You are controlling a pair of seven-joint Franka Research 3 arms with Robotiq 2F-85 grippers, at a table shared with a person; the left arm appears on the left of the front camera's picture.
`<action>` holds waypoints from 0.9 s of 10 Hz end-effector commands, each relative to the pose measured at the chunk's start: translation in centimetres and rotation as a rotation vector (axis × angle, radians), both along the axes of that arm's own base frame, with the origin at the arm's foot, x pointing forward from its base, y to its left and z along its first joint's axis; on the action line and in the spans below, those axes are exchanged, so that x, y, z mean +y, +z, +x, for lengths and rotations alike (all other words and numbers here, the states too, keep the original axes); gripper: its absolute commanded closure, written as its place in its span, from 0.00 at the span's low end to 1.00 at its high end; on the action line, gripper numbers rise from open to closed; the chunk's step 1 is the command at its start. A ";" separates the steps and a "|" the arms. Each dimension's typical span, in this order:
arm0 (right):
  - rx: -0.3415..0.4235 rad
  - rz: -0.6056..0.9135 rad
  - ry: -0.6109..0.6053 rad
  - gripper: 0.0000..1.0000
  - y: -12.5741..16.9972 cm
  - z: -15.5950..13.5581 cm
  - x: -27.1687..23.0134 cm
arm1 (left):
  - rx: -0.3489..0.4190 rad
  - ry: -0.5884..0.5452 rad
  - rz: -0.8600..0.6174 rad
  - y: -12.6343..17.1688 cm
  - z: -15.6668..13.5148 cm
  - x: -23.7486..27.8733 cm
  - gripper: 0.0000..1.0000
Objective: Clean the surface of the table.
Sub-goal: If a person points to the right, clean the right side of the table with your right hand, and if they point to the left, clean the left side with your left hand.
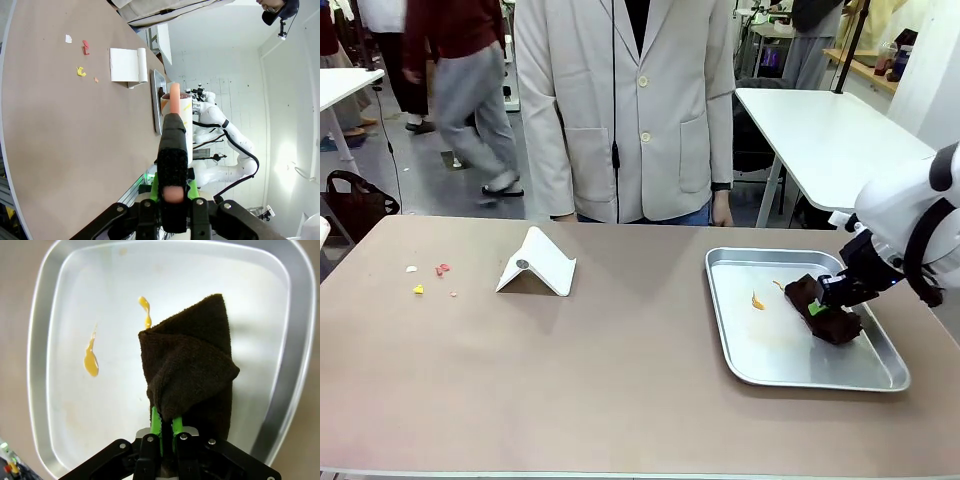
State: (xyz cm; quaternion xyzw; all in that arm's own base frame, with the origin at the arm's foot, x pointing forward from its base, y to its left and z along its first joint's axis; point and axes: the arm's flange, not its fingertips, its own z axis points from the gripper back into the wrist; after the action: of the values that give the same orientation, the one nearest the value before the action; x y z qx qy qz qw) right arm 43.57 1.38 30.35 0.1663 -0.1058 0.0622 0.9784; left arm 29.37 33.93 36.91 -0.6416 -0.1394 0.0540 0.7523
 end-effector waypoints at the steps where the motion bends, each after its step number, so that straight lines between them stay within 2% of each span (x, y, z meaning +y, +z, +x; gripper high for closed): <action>1: 0.039 0.036 -0.024 0.91 -1.5 1.2 1.5 | 0.012 -0.002 0.002 0.4 -0.2 -0.2 1.00; 5: 0.037 0.084 0.012 0.91 -1.1 1.6 3.0 | 0.012 -0.002 0.002 0.4 -0.2 -0.2 1.00; 9: 0.025 0.099 0.100 0.91 -0.6 2.9 7.3 | 0.012 -0.002 0.002 0.4 -0.2 -0.2 1.00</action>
State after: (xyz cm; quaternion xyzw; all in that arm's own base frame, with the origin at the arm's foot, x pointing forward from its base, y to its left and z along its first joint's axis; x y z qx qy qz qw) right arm 45.63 7.66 30.26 0.2062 -0.0859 0.0906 0.9705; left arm 29.37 33.93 36.90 -0.6417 -0.1393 0.0541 0.7523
